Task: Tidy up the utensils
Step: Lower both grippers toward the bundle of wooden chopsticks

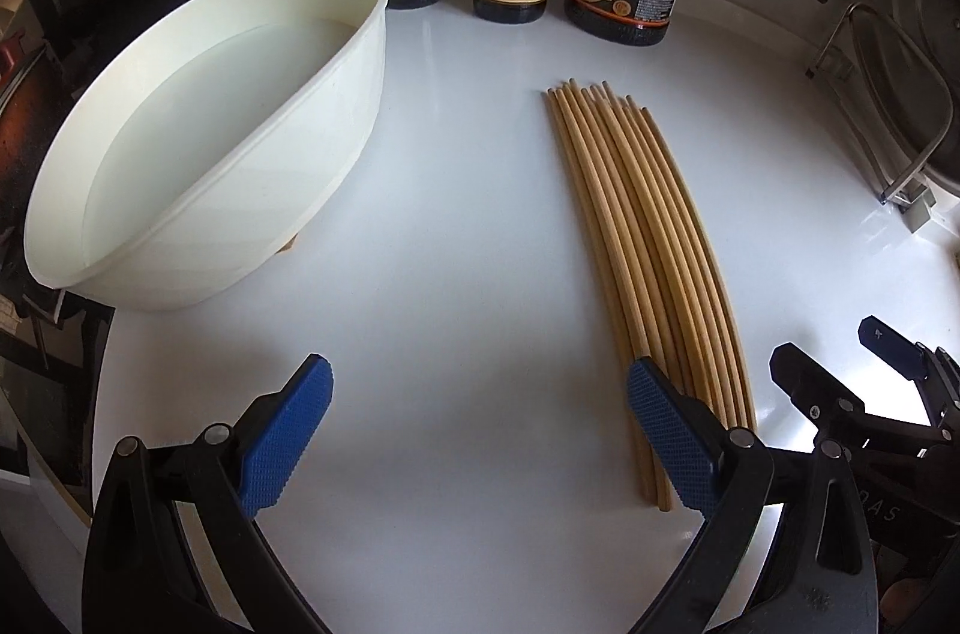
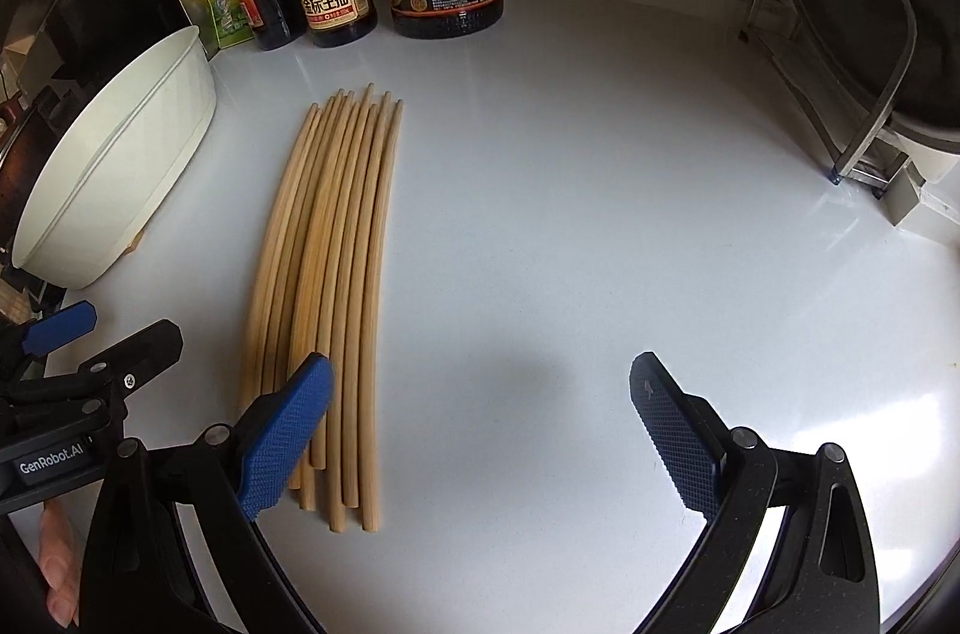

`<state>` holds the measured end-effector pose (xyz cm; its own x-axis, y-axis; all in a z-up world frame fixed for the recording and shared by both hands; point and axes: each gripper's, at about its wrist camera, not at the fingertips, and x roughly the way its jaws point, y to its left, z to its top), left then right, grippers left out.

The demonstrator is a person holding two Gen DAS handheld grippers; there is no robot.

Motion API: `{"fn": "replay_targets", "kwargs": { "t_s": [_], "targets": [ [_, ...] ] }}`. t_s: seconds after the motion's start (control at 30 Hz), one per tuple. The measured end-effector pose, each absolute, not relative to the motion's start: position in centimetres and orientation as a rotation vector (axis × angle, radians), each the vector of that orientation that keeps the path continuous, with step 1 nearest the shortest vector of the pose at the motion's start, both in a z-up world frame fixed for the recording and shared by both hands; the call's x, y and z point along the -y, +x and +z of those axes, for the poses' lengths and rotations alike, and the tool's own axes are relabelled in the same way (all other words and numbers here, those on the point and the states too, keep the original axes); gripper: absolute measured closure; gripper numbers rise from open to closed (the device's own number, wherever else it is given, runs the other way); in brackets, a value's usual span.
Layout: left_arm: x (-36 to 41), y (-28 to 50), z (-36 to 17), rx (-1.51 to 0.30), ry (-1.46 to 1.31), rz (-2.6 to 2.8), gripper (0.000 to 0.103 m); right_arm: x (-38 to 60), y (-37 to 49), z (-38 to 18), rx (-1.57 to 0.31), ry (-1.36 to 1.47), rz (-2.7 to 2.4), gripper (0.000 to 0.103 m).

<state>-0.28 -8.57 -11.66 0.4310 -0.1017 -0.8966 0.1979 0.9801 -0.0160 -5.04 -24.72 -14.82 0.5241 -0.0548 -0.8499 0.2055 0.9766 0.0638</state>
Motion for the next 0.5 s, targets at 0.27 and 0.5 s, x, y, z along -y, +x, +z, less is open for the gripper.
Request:
{"fn": "replay_targets", "kwargs": {
  "t_s": [0.27, 0.5],
  "targets": [
    [8.7, 0.2, -12.9, -1.112, 0.076, -0.175, 0.006, 25.0, -3.9, -15.8, -1.01, 0.153, -0.138, 0.008],
    [9.2, 0.4, -13.2, -1.118, 0.096, -0.165, 0.006, 25.0, -3.5, -16.2, -1.015, 0.127, -0.147, 0.008]
  ]
}}
